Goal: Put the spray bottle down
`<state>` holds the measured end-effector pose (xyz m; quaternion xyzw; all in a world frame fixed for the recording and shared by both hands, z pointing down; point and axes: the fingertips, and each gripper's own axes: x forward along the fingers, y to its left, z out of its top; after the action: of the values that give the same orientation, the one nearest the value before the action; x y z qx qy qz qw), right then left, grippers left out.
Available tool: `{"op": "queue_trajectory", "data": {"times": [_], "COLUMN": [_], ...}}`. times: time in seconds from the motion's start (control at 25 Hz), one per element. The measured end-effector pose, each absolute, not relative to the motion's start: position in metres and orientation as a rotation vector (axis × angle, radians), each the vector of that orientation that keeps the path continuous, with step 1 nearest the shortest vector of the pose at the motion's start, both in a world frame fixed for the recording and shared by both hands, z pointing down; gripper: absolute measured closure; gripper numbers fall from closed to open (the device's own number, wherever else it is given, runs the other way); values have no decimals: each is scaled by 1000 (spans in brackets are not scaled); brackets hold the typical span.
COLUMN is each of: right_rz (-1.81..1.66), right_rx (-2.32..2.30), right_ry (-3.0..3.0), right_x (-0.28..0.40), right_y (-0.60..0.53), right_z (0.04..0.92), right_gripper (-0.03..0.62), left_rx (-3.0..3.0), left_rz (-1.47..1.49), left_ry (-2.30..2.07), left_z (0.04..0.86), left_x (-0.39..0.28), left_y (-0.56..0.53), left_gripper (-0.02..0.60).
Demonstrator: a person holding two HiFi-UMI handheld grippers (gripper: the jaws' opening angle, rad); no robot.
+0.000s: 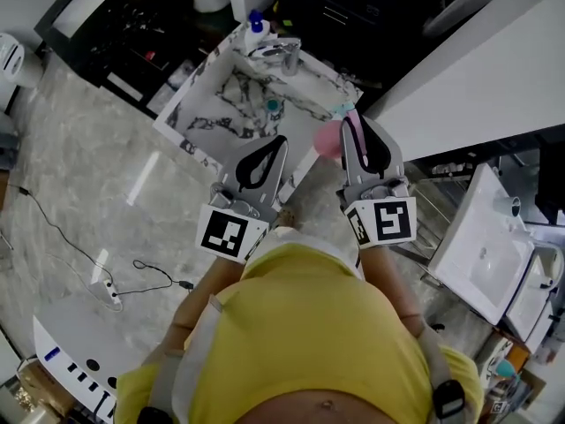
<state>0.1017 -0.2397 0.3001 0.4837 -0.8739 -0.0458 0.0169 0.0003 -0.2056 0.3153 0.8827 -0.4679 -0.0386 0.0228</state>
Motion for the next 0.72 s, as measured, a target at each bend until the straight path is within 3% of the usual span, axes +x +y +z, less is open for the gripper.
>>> {"op": "queue_trajectory", "data": {"times": [0.72], "right_rz": [-69], "right_rx": [1533], "right_ry": [-2652], "right_x": [93], "right_y": [-300], "right_z": [329], "right_gripper": [530], "left_rx": [2803], "left_rz": [3], "left_ry": [-1282], "left_z": [331], "left_x": [9], "left_y": [-274], "left_gripper": [575]}}
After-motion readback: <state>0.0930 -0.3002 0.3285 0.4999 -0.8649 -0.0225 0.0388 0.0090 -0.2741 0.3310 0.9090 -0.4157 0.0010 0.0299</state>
